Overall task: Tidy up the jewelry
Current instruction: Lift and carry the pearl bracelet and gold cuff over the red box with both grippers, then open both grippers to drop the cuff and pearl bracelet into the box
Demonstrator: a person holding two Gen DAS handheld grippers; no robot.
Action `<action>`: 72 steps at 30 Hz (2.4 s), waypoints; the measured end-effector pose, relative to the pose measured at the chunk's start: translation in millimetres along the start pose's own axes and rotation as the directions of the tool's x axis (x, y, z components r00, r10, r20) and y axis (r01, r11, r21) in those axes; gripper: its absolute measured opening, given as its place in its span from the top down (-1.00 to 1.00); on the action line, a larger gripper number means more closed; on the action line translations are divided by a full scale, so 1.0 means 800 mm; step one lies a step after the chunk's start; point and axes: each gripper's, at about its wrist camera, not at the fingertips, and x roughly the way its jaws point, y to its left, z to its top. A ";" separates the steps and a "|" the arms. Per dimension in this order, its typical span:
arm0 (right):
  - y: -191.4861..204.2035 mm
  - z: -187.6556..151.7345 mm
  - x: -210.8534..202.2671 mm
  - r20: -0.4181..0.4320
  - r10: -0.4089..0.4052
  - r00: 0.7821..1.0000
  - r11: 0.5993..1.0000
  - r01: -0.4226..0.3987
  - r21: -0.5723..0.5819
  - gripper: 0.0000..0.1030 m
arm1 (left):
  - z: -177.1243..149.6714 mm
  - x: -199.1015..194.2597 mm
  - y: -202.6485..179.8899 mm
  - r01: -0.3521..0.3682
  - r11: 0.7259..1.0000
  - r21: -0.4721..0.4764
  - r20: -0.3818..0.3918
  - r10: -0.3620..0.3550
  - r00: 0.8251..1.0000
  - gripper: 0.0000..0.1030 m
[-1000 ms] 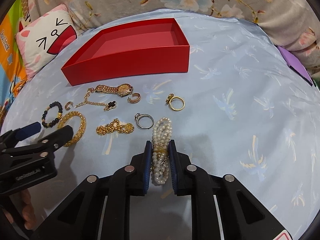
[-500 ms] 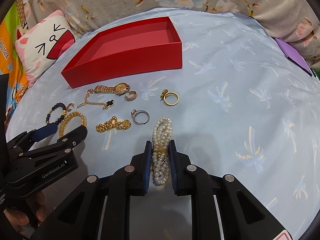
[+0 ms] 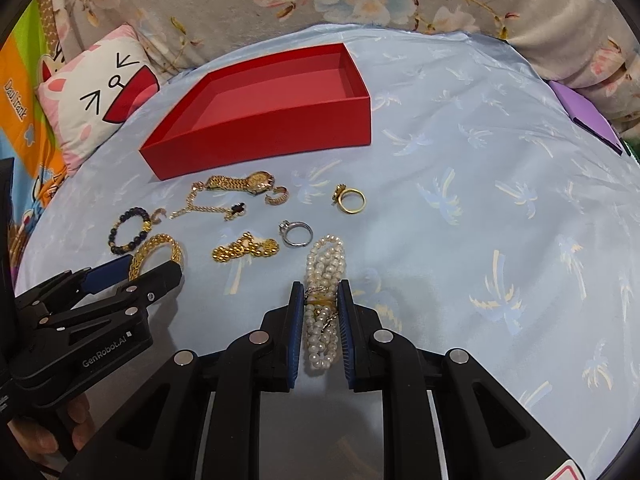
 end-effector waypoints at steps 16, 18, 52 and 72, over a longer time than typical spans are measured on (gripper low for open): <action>0.011 0.085 -0.042 0.142 0.064 0.988 0.998 -0.062 -0.021 0.70 | 0.095 -0.065 0.027 -0.019 0.999 -0.028 0.171 0.024 0.985 -0.10; 0.010 0.108 -0.040 0.171 0.054 0.984 0.998 -0.051 -0.026 0.70 | 0.111 -0.064 0.026 -0.025 0.999 -0.027 0.188 0.029 0.982 -0.10; 0.008 0.316 0.193 0.028 0.087 0.996 0.996 -0.087 -0.004 0.63 | 0.294 0.138 0.051 -0.034 0.997 -0.065 0.101 0.040 0.994 -0.11; -0.005 0.199 0.044 0.149 0.123 0.981 0.992 -0.126 0.011 0.20 | 0.201 0.016 0.070 -0.027 0.997 -0.067 0.196 0.040 0.980 -0.51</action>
